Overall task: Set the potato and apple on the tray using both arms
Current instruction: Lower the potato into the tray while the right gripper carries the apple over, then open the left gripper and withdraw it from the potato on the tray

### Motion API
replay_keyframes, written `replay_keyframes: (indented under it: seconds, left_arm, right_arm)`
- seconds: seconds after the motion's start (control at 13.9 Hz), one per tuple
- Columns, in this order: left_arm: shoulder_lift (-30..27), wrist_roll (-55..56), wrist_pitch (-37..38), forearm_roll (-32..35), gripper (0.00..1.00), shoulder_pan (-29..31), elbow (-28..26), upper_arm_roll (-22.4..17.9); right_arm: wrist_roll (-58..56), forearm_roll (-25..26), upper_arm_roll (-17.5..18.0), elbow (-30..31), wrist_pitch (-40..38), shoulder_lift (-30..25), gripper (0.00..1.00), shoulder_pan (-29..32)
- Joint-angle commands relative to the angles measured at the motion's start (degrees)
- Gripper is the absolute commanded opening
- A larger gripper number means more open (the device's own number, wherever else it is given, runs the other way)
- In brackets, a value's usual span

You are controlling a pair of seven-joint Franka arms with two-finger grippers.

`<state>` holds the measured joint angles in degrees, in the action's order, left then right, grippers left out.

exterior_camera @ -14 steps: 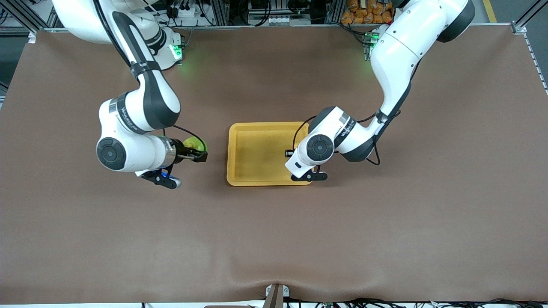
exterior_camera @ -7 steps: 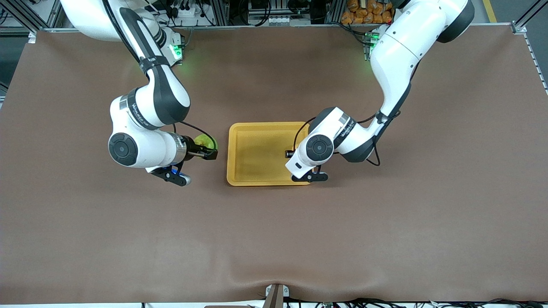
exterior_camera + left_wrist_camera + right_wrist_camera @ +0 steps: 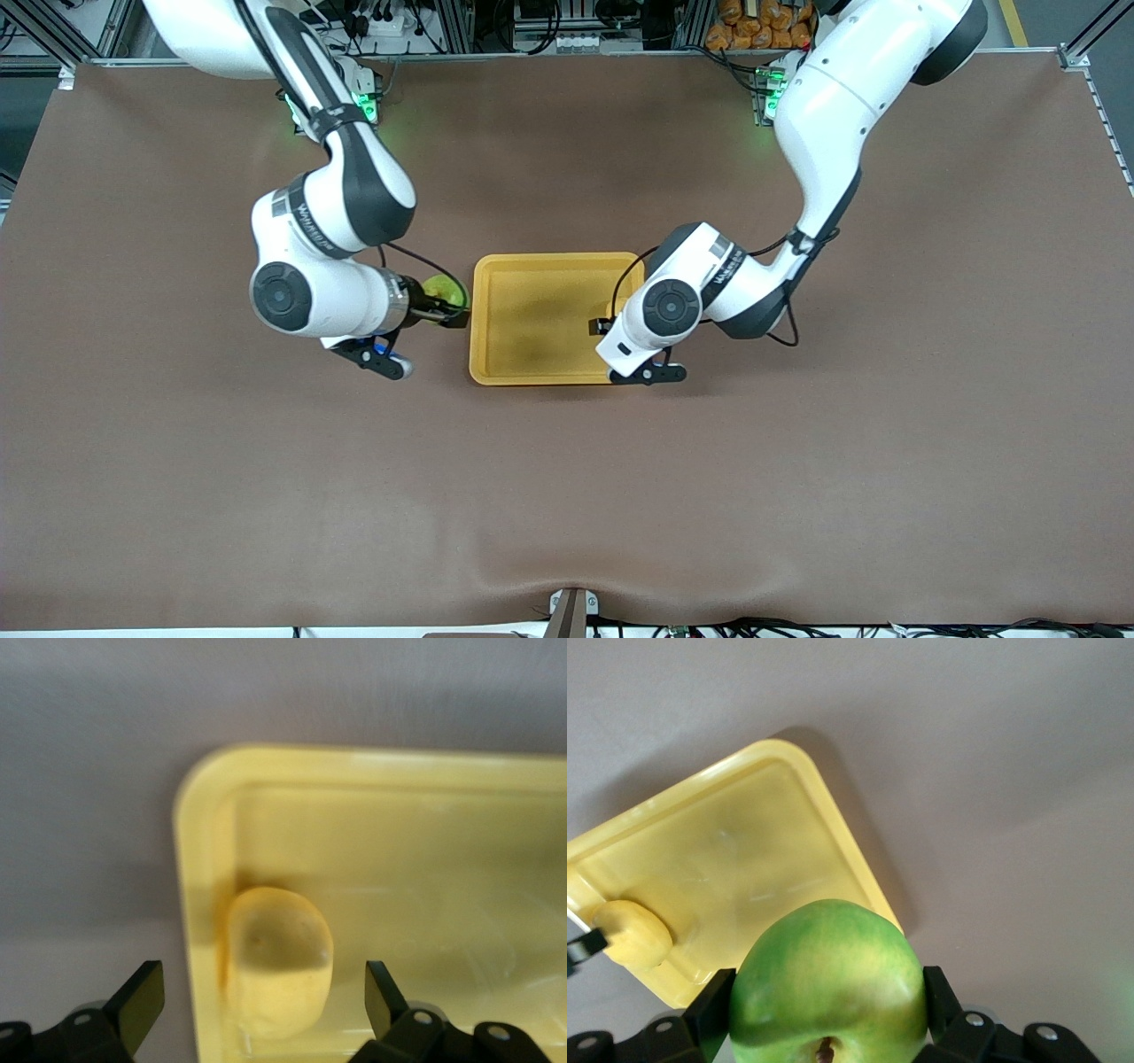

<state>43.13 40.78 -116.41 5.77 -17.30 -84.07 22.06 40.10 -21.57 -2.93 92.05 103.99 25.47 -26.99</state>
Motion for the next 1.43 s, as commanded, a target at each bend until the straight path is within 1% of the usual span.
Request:
replay_keyframes:
  seconds: [0.0,0.14,0.36,0.72,1.08,1.36]
  left_arm:
    - [-7.5,1.0,5.2,1.4,1.0,2.4,-0.9,-0.2]
    - [-11.1,0.8,8.6,1.5,1.0,4.5,-0.8,-0.1]
    - [-16.3,0.8,11.6,1.3,1.0,8.2,-0.8,-0.1]
    - [-23.4,-0.5,15.2,1.1,1.0,13.8,-0.8,0.0]
    - [-29.0,-6.7,19.9,0.6,1.0,18.1,-0.8,0.0]
    - [-32.8,-9.5,22.6,0.6,1.0,20.5,-0.9,0.0]
  right_arm:
    - [3.3,-1.0,-0.5,-1.6,0.9,0.8,0.0,-2.5]
    - [5.9,-1.1,-0.5,-2.0,3.6,2.3,0.0,-4.4]
    - [8.8,-1.0,-0.5,-2.0,9.7,5.9,0.0,-7.1]
    - [8.9,-0.1,-0.7,-1.1,15.5,10.5,0.0,-9.7]
    - [8.9,0.2,-0.8,-0.6,16.2,11.4,0.0,-9.3]
    - [8.8,2.4,-0.8,0.6,17.4,12.0,0.0,-8.9]
